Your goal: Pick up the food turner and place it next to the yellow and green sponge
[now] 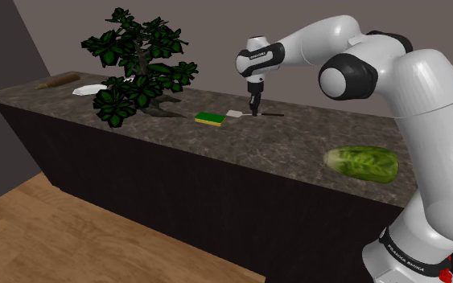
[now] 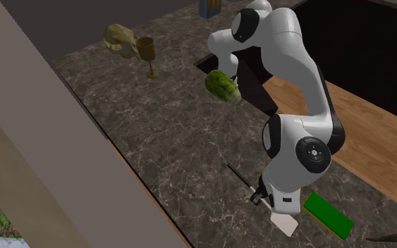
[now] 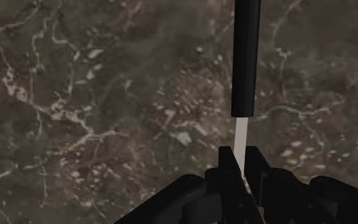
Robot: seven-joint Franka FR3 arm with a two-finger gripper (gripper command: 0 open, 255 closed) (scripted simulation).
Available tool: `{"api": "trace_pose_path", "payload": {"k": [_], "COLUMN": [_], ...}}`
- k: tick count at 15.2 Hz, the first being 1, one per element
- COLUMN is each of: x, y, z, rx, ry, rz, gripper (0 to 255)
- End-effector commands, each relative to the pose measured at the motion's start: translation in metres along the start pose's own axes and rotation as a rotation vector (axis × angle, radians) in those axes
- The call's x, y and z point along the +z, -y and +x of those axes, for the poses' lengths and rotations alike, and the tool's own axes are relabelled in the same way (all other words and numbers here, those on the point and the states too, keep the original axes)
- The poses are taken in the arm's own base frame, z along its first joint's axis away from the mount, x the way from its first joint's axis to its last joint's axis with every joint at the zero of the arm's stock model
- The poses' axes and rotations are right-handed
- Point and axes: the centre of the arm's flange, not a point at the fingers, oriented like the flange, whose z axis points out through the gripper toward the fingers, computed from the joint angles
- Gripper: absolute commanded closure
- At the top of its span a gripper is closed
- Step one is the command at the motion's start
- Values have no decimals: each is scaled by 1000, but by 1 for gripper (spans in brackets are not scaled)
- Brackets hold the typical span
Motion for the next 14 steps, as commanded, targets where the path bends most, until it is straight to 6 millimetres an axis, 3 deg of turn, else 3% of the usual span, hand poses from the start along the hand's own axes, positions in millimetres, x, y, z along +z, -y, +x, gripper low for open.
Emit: {"api": "trace_pose_path", "payload": {"k": [1,6,10,14], "x": [0,0,-50,-50], "y": [0,0,0,0], "z": [0,0,0,0], "rx": [0,0,0,0], "ry": [0,0,0,0], "rz": [0,0,0,0], "gripper": [0,0,0,0]}}
